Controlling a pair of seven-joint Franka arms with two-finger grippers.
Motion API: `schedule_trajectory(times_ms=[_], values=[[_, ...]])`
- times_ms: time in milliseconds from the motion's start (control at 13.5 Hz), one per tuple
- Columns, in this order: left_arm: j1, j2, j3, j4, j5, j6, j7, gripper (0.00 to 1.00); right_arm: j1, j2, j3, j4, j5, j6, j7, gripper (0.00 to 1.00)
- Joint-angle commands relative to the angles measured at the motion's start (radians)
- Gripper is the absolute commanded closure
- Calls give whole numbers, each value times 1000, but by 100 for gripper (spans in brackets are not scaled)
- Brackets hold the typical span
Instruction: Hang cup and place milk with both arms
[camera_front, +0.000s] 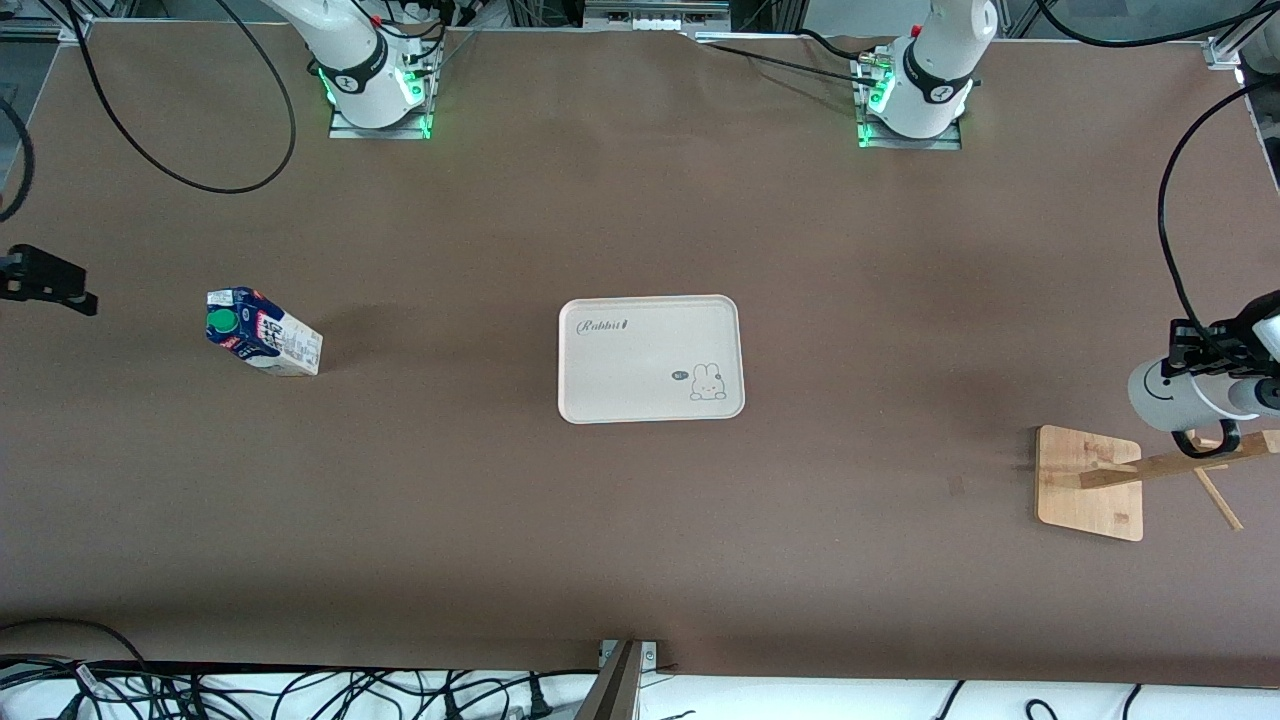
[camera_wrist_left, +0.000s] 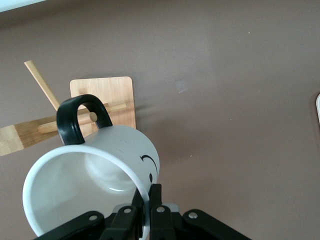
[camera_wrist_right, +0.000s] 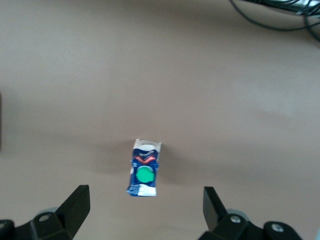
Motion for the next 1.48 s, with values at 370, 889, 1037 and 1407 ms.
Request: schedule_trajectory(times_ms=[370, 889, 1037, 1407], values=[[37, 44, -8, 11, 19, -10, 21, 100, -160, -91, 197, -41, -60, -101, -3, 0], [42, 38, -14, 4, 12, -19, -43, 0, -157, -74, 202, -36, -135, -145, 48, 0], [37, 35, -24, 8, 14, -39, -81, 0, -143, -74, 203, -36, -139, -157, 45, 0], [36, 7, -85, 5, 14, -99, -146, 0, -146, -58, 200, -33, -97, -278, 10, 0]])
